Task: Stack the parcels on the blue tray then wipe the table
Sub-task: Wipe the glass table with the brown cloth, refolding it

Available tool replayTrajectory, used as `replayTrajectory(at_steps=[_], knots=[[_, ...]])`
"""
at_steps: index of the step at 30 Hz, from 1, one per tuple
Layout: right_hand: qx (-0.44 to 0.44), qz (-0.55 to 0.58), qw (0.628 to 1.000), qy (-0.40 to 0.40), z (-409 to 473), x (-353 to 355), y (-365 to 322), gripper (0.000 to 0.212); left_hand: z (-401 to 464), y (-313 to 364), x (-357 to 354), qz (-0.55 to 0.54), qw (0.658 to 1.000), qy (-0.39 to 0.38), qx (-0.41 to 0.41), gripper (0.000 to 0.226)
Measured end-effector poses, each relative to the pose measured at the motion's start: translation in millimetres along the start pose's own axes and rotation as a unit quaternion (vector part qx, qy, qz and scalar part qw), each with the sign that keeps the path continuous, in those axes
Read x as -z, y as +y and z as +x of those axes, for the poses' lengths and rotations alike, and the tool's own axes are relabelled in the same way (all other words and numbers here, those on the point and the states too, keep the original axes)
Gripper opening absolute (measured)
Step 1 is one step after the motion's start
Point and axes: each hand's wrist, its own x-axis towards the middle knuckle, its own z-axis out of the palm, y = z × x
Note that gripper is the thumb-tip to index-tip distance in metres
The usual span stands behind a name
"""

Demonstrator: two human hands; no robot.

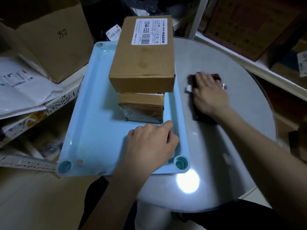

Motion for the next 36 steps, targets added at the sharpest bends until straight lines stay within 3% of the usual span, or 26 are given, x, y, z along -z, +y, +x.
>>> replayTrajectory(at_steps=[3,5,7,11,15,18,20,23,26,30,33,36], knots=[[0.141,-0.031,0.989,-0.022,-34,-6,-46,0.072,0,2,0,-0.005,1.000,0.008,-0.010,0.023],[0.176,-0.026,0.984,-0.027,-62,-2,-38,0.068,0,1,0,-0.003,1.000,0.013,-0.016,0.023],[0.152,0.014,0.988,-0.004,-71,1,-6,0.061,0,-3,0,0.000,1.000,0.015,-0.015,0.022],[0.003,0.006,1.000,0.010,-38,10,75,0.065,0,-2,2,0.011,0.999,0.028,-0.014,0.021],[-0.075,-0.015,0.997,0.006,36,17,59,0.062,1,-2,-1,0.029,0.999,0.032,-0.026,0.019],[-0.017,-0.002,1.000,0.017,75,7,-4,0.059,0,-4,-4,0.022,0.999,0.031,-0.022,0.020],[0.093,0.001,0.996,0.003,70,-1,-45,0.065,0,-3,-1,0.024,0.999,0.023,-0.022,0.021],[0.185,-0.002,0.983,-0.001,30,-4,-48,0.063,-1,-2,-1,0.025,0.999,0.017,-0.009,0.021],[0.177,0.023,0.984,0.009,0,0,1,0.060,-3,-3,-5,0.022,1.000,0.016,0.003,0.021],[0.044,0.014,0.998,0.034,35,7,62,0.062,-3,-5,-4,0.017,1.000,0.019,-0.006,0.022],[-0.033,0.006,0.998,0.045,78,7,48,0.058,-2,-4,-3,0.020,1.000,0.021,-0.010,0.021],[0.041,0.006,0.998,0.039,79,4,-1,0.056,-2,-4,-4,0.018,0.999,0.025,-0.014,0.020]])
